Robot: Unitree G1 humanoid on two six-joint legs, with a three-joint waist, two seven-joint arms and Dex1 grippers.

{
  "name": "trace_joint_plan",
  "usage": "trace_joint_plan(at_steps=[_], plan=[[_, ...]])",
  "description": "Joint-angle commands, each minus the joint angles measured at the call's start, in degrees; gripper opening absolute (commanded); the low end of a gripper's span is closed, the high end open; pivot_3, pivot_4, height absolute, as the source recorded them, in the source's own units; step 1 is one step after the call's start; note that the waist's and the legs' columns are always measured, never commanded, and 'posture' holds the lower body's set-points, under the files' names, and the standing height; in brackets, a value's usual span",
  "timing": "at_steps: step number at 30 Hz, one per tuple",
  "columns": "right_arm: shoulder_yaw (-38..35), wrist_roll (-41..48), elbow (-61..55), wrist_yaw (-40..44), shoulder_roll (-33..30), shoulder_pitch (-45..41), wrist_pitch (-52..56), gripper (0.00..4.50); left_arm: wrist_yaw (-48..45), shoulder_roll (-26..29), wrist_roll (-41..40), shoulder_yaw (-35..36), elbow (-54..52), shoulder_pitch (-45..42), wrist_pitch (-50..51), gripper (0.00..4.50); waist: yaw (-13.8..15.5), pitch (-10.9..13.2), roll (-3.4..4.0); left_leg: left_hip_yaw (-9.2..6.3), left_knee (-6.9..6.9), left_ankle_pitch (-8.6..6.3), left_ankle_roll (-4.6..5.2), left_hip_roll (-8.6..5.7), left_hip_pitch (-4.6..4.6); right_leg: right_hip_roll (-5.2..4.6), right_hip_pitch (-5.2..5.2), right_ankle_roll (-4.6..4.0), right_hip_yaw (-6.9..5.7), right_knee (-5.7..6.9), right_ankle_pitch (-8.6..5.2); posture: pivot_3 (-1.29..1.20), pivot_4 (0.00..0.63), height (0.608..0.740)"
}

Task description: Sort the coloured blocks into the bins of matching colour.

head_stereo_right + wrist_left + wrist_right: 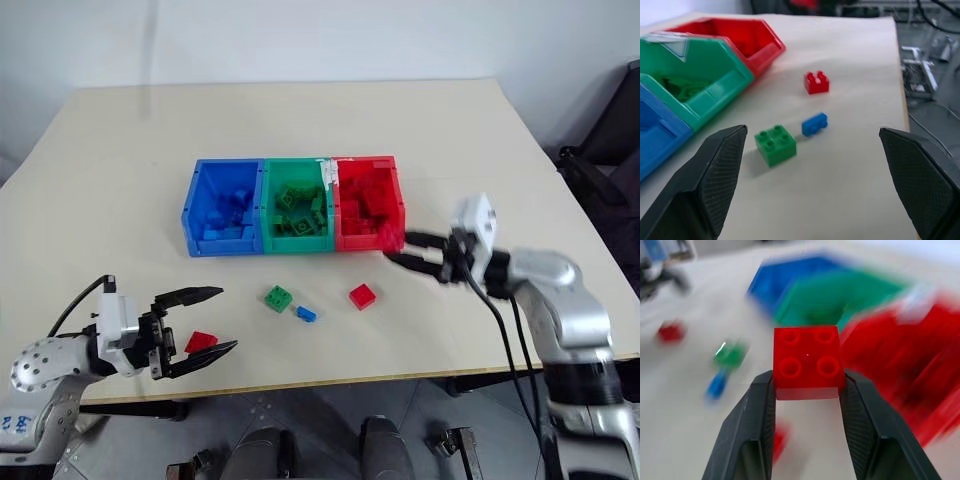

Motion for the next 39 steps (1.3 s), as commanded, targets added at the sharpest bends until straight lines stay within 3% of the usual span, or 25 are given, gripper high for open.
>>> trace_joint_plan(at_steps=[1,7,8,15,16,19,22,26,30,34,39], plan=[[3.2,-7.0,10.7,-5.5,2.7,-7.0,-2.1,1.44,3.2,-0.7,-1.8,3.8,-2.2,1.3,0.4,4.50,0.1,0.0,0.00,0.02,-0.01,0.01,-0.01,0.00,-0.01,0.00,-0.02,-0.01,-0.01,0.00,-0.01,0.00,0.150,0.740],[5.1,-12.4,24.6,-6.3,6.9,-15.8,-8.1,1.44,4.9,-0.5,-1.0,6.3,-3.8,4.3,0.2,4.50,0.8,0.0,0.03,0.07,-0.03,-0.02,0.02,-0.14,-0.29,-0.09,-0.12,0.00,-0.09,0.07,0.00,0.00,0.150,0.740],[5.4,-13.2,25.9,-6.2,7.0,-16.4,-8.9,2.16,5.0,-0.4,-1.0,6.5,-4.0,4.6,0.2,4.50,0.8,0.0,0.03,0.08,-0.02,-0.05,0.06,-0.15,-0.32,-0.10,-0.13,0.01,-0.09,0.04,0.01,0.00,0.150,0.740],[3.3,-12.7,24.4,-4.6,5.8,-14.2,-10.6,4.46,4.9,0.3,-0.7,6.2,-3.9,4.6,0.3,4.50,0.7,0.0,0.03,0.11,-0.07,-0.12,0.10,-0.15,-0.33,-0.11,-0.13,0.01,-0.15,-0.04,0.01,0.00,0.150,0.740],[2.7,-12.2,22.9,-4.0,5.3,-13.1,-10.7,4.49,4.8,0.4,-0.7,5.9,-3.8,4.4,0.4,4.50,0.8,0.0,0.03,0.11,-0.07,-0.12,0.10,-0.15,-0.33,-0.11,-0.12,0.01,-0.17,-0.04,0.01,0.00,0.150,0.740],[-3.7,-6.3,9.3,4.8,-1.0,2.1,-14.5,4.49,0.7,2.0,0.1,1.6,-1.0,0.3,0.4,4.50,2.5,0.0,0.03,-0.01,-0.07,-0.12,0.11,-0.16,-0.37,-0.12,-0.05,0.01,-0.31,-0.08,0.01,0.00,0.150,0.740],[-9.6,-3.3,1.8,6.8,-4.1,13.7,-16.9,4.49,-2.1,2.5,1.1,-1.6,2.4,-4.1,0.0,4.50,3.0,0.0,0.05,0.11,-0.06,-0.23,0.19,-0.18,-0.39,-0.14,0.06,0.02,-0.37,-0.25,0.02,0.00,0.150,0.740],[-17.5,-3.3,-2.6,9.5,-8.3,28.4,-20.9,4.49,-5.2,2.7,1.9,-6.8,7.5,-11.1,2.0,4.50,3.0,0.0,0.05,0.29,0.00,-0.24,0.20,-0.15,-0.31,-0.11,0.13,0.21,-0.36,-0.57,0.11,0.00,0.150,0.740],[-21.8,-4.2,-2.4,13.1,-10.9,37.8,-26.6,4.49,-8.1,2.0,3.7,-10.7,12.0,-16.5,1.3,4.50,2.4,0.0,0.05,0.41,0.00,-0.21,0.16,-0.11,-0.16,-0.07,0.15,0.21,-0.25,-0.58,0.11,0.00,0.150,0.740],[-19.9,-5.3,-1.1,14.7,-11.4,38.8,-30.1,4.49,-9.8,1.2,5.3,-12.2,15.3,-19.8,-1.7,4.50,1.7,0.0,0.05,0.53,0.00,-0.17,0.09,-0.04,-0.04,-0.01,0.16,0.21,-0.16,-0.54,0.11,0.00,0.150,0.740],[-11.1,-6.2,-0.6,16.2,-10.5,30.1,-28.5,4.49,-10.3,1.5,6.0,-11.1,16.4,-19.5,-4.2,4.50,0.7,0.0,0.06,0.53,0.04,-0.11,0.03,0.02,-0.01,0.00,0.14,0.21,-0.14,-0.45,0.12,0.00,0.150,0.740]])
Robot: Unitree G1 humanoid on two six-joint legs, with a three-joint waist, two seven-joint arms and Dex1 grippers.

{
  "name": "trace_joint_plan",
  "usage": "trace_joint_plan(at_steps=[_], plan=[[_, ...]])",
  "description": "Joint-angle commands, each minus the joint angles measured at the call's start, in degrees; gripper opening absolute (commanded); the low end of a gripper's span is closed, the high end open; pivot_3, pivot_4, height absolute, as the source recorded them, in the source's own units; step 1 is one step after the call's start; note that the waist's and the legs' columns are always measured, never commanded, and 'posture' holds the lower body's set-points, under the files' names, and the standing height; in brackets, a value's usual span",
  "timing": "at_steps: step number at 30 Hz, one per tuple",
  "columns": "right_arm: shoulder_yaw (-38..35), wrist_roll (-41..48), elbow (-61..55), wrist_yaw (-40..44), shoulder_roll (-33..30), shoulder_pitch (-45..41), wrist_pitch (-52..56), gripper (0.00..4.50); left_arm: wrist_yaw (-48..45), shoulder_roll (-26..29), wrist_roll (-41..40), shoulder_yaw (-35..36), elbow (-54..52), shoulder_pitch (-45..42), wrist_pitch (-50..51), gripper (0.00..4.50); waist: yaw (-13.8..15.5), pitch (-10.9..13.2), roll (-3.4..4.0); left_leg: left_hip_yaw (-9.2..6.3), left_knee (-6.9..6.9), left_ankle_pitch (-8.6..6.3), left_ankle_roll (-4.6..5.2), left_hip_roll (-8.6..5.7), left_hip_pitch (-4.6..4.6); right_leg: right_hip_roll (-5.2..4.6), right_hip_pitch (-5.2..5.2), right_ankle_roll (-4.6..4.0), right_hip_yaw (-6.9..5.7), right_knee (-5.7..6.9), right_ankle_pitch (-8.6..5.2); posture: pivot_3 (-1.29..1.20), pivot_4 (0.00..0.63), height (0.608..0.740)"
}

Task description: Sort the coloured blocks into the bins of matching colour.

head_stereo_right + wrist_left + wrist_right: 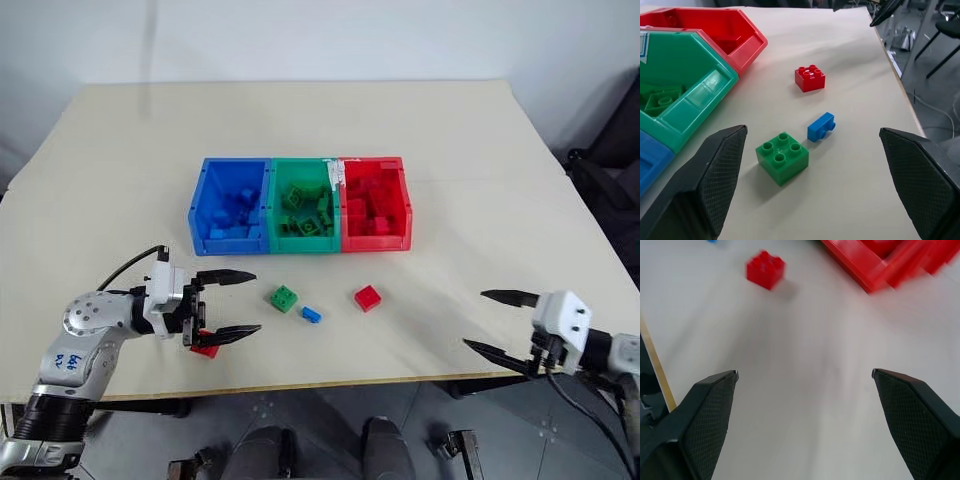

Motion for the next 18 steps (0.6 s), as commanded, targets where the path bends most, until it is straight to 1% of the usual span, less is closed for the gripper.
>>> trace_joint_plan(at_steps=[1,5,9,14,18], plan=[[6.1,-0.5,0.0,2.0,0.0,-6.9,1.4,4.49,-0.3,0.9,-0.4,2.1,-0.7,1.6,-1.4,4.50,-0.2,0.0,0.00,0.00,0.00,0.00,0.00,0.01,0.00,0.00,-0.01,0.00,0.00,0.01,0.00,0.00,0.150,0.740],[16.8,-2.3,3.1,6.6,2.0,-18.6,5.2,4.49,0.9,2.5,-1.7,6.0,-2.4,5.6,-0.1,4.50,-0.3,0.0,0.02,0.01,0.00,0.00,0.00,0.08,-0.01,0.04,-0.08,-0.02,0.03,0.03,-0.01,0.00,0.150,0.740],[25.5,-6.5,11.0,10.7,6.3,-29.4,3.7,4.49,2.8,3.0,-1.3,8.9,-4.6,9.4,-0.4,4.50,0.1,0.0,0.02,-0.03,0.02,-0.01,0.01,0.08,-0.06,0.00,-0.10,-0.05,-0.02,0.05,-0.02,0.00,0.150,0.740],[31.2,-11.0,21.5,12.5,11.7,-38.2,0.1,4.49,5.1,3.0,-1.7,11.0,-9.0,14.0,0.5,4.50,0.1,0.0,0.02,-0.08,0.05,-0.03,0.05,0.01,-0.14,-0.07,-0.10,-0.05,-0.04,0.05,-0.01,0.00,0.150,0.740],[34.9,-15.9,30.0,13.7,13.4,-42.6,-4.7,4.49,6.1,3.1,-2.3,12.7,-12.7,18.6,1.2,4.50,-0.2,0.0,0.03,-0.03,0.00,-0.04,0.04,0.07,-0.15,-0.04,-0.13,-0.05,-0.05,0.17,-0.01,0.00,0.150,0.740]])
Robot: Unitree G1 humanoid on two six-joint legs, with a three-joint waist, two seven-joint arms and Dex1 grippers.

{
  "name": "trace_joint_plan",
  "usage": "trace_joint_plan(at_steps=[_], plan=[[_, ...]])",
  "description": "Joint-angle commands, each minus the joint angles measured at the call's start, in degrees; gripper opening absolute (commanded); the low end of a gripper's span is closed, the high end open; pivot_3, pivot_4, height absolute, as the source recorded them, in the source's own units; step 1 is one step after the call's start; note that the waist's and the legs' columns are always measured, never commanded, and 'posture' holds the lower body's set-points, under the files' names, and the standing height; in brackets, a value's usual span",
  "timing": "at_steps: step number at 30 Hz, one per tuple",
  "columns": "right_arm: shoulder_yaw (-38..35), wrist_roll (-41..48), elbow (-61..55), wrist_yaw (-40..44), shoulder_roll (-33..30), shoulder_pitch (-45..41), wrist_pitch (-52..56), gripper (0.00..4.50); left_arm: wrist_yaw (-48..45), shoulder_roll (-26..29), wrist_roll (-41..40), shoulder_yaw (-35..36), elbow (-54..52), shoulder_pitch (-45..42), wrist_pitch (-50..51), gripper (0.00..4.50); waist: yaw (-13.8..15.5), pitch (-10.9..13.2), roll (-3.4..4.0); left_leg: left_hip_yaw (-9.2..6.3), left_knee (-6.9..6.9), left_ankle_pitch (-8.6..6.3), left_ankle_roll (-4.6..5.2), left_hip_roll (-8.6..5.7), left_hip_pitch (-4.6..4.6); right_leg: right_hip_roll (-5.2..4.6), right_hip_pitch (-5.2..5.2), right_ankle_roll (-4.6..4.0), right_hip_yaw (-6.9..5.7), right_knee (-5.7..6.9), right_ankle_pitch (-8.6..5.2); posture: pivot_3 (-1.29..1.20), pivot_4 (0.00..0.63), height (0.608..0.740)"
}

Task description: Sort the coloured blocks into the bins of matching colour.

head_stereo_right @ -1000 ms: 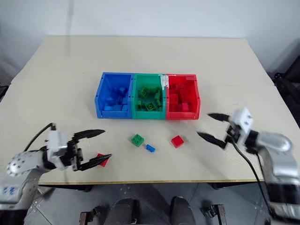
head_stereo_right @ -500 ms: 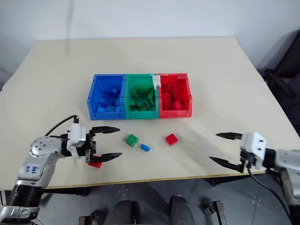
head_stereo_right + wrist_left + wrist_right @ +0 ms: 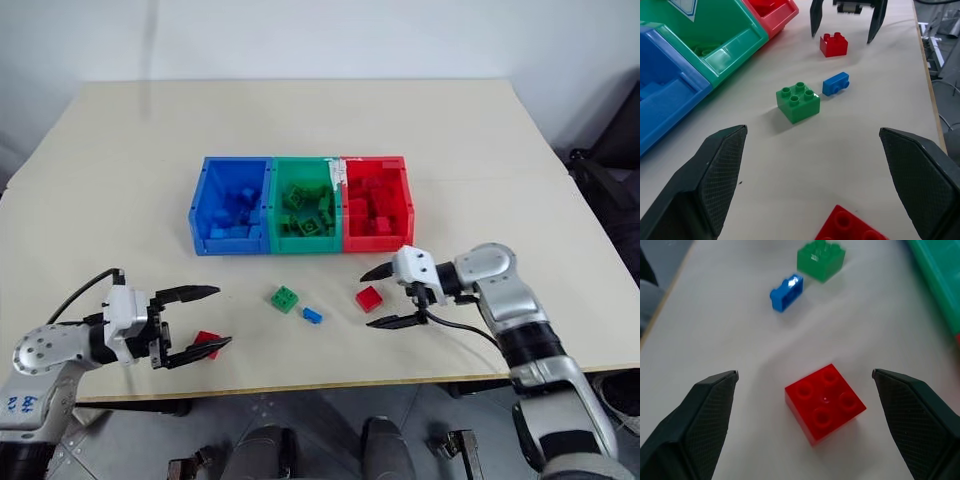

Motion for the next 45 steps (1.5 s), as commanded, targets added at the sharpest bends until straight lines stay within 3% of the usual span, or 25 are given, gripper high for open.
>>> trace_joint_plan(at_steps=[1,5,11,16,19,23,28,30,37,45], plan=[[1.7,-3.4,5.5,2.5,0.1,-2.4,-4.9,4.49,0.9,0.6,-1.1,2.2,-4.0,3.0,0.3,4.50,0.0,0.0,0.00,0.02,-0.01,0.00,0.00,0.00,0.00,-0.01,-0.03,-0.01,0.01,0.07,-0.01,0.00,0.150,0.740],[1.9,-2.8,7.9,5.0,0.1,-3.2,-5.7,3.59,2.1,0.6,-1.3,3.1,-5.5,4.3,0.5,4.50,0.1,0.0,0.00,0.00,0.01,0.00,-0.01,0.01,0.02,-0.01,0.00,-0.03,-0.01,0.11,-0.01,0.00,0.150,0.740],[-2.4,2.2,2.0,1.0,-0.3,0.1,0.3,1.56,3.0,0.2,-1.5,3.2,-6.9,4.9,1.0,4.50,0.1,0.0,0.00,0.01,0.05,0.00,-0.02,0.02,0.07,-0.01,0.01,-0.06,0.00,0.23,-0.02,0.00,0.150,0.740],[-11.0,10.0,-10.1,-8.9,-0.6,3.0,17.0,1.56,5.9,-1.6,-3.4,3.2,-8.1,3.8,3.0,4.50,0.1,0.0,0.02,0.02,0.04,-0.01,-0.02,0.02,0.04,-0.03,-0.03,-0.06,0.02,0.24,-0.02,0.00,0.150,0.740],[-15.4,9.8,-11.1,-18.1,0.2,1.1,20.6,1.56,7.5,-2.7,-4.6,2.7,-8.3,2.1,4.7,4.50,0.1,0.0,0.02,0.00,0.04,0.00,-0.04,0.04,0.04,-0.02,-0.04,-0.07,0.02,0.27,-0.02,0.00,0.150,0.740],[-18.1,6.2,-3.2,-28.9,2.0,-6.2,18.5,1.56,7.1,-3.3,-4.0,1.4,-7.1,0.2,4.7,4.50,-0.2,0.0,0.02,0.07,0.04,0.00,-0.06,0.05,0.04,-0.01,-0.10,-0.10,0.04,0.27,-0.03,0.00,0.150,0.740],[-16.2,2.1,6.3,-32.7,5.0,-12.9,13.2,1.56,6.6,-3.5,-3.5,0.6,-5.3,-1.6,4.2,4.50,-0.2,0.0,0.02,0.11,-0.04,0.00,-0.07,0.05,0.02,0.03,-0.15,-0.12,0.04,0.26,-0.04,0.00,0.150,0.740],[-16.4,1.8,8.0,-33.9,6.1,-14.4,12.8,2.20,6.9,-3.4,-4.6,1.1,-5.2,-1.4,5.5,4.50,-0.2,0.0,0.02,0.13,-0.05,-0.01,-0.07,0.06,-0.03,0.02,-0.19,-0.12,0.04,0.25,-0.04,0.00,0.150,0.740],[-17.8,3.6,7.2,-29.9,4.9,-13.7,11.2,4.41,8.2,-3.1,-6.0,5.2,-5.1,1.5,7.0,4.50,-0.2,0.0,0.03,0.15,-0.05,-0.02,-0.05,0.06,-0.10,-0.01,-0.26,-0.12,0.03,0.24,-0.04,0.00,0.150,0.740],[-17.0,13.5,-11.6,-5.5,-1.2,4.2,7.0,4.46,5.6,-0.3,-5.0,11.5,0.8,4.7,3.3,4.50,0.2,0.0,0.03,0.13,-0.09,-0.06,-0.02,0.09,-0.13,0.01,-0.21,-0.12,-0.06,0.14,-0.04,0.00,0.150,0.740]])
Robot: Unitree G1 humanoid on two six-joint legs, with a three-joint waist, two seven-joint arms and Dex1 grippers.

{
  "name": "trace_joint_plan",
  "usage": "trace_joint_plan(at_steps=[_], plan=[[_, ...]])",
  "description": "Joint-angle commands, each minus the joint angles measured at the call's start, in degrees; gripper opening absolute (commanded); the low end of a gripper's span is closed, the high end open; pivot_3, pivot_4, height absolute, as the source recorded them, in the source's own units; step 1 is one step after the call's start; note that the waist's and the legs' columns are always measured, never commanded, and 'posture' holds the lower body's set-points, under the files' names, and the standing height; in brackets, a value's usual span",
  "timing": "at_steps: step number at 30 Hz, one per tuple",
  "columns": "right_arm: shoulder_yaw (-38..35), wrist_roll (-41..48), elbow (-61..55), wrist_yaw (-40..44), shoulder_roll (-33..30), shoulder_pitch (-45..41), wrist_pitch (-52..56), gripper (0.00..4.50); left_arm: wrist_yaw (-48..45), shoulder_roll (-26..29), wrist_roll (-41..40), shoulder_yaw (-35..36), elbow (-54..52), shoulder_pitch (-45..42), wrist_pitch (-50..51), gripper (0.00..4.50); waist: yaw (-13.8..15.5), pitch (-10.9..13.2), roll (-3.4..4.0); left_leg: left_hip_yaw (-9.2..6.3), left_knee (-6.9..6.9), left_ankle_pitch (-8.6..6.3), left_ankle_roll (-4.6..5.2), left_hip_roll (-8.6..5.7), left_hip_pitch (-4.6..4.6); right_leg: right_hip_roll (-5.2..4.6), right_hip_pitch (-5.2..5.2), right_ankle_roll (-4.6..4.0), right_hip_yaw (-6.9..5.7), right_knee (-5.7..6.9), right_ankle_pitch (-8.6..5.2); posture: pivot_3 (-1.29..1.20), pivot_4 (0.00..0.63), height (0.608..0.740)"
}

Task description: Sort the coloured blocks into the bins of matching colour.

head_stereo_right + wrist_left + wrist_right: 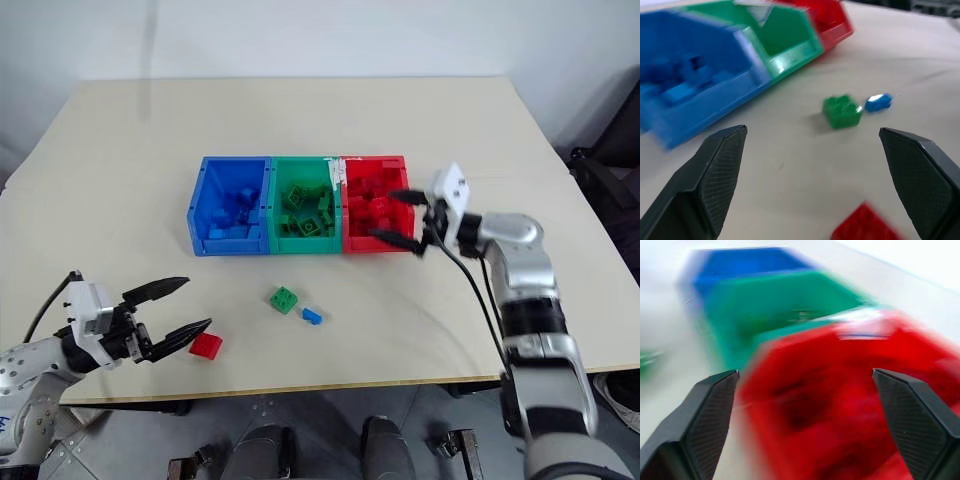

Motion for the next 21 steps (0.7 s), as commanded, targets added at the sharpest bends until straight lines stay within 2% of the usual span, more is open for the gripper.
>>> trace_joint_plan(at_steps=[1,8,12,14,19,21], plan=[[-0.1,3.0,-8.5,9.1,-4.6,6.2,-2.7,4.46,-1.2,1.9,0.4,3.6,2.0,0.7,-2.0,4.50,-0.1,0.0,0.00,0.01,0.00,-0.01,0.00,-0.01,-0.01,-0.01,0.01,0.00,0.00,-0.02,0.00,0.00,0.150,0.740],[-3.9,5.3,-17.7,8.7,-10.7,18.9,0.0,4.46,-5.1,5.0,0.2,5.6,5.6,0.8,-3.6,4.50,0.0,0.0,0.01,0.02,0.04,-0.04,-0.03,0.05,0.12,0.03,0.10,-0.01,-0.02,-0.25,0.00,0.00,0.150,0.740],[-4.6,5.8,-20.7,8.0,-11.7,22.7,0.2,4.46,-5.9,4.7,-0.1,4.1,5.0,0.0,-3.2,4.50,-0.1,0.0,0.01,0.05,0.03,-0.04,-0.04,0.05,0.16,0.03,0.11,-0.01,0.01,-0.29,0.00,0.00,0.150,0.740],[-3.0,6.0,-23.9,6.3,-10.5,23.0,2.4,4.46,-5.6,4.2,0.3,3.0,4.6,-0.7,-3.3,4.50,-0.1,0.0,0.01,0.06,0.03,-0.05,-0.05,0.06,0.17,0.04,0.11,-0.01,0.02,-0.29,0.00,0.00,0.150,0.740],[4.8,7.5,-34.7,-1.6,-5.4,20.9,16.4,4.46,-5.2,3.6,0.7,1.8,3.8,-1.2,-3.7,4.50,-0.2,0.0,0.00,0.07,0.05,-0.05,-0.12,0.21,0.20,0.13,0.10,-0.04,0.03,-0.24,0.00,0.00,0.150,0.740],[8.8,5.0,-36.7,-4.9,-3.3,19.5,19.2,4.46,-5.1,3.5,0.7,1.8,3.2,-0.8,-3.7,4.50,-0.1,0.0,0.00,0.06,0.04,-0.05,-0.13,0.22,0.18,0.11,0.08,-0.06,0.02,-0.22,-0.01,0.00,0.150,0.740]])
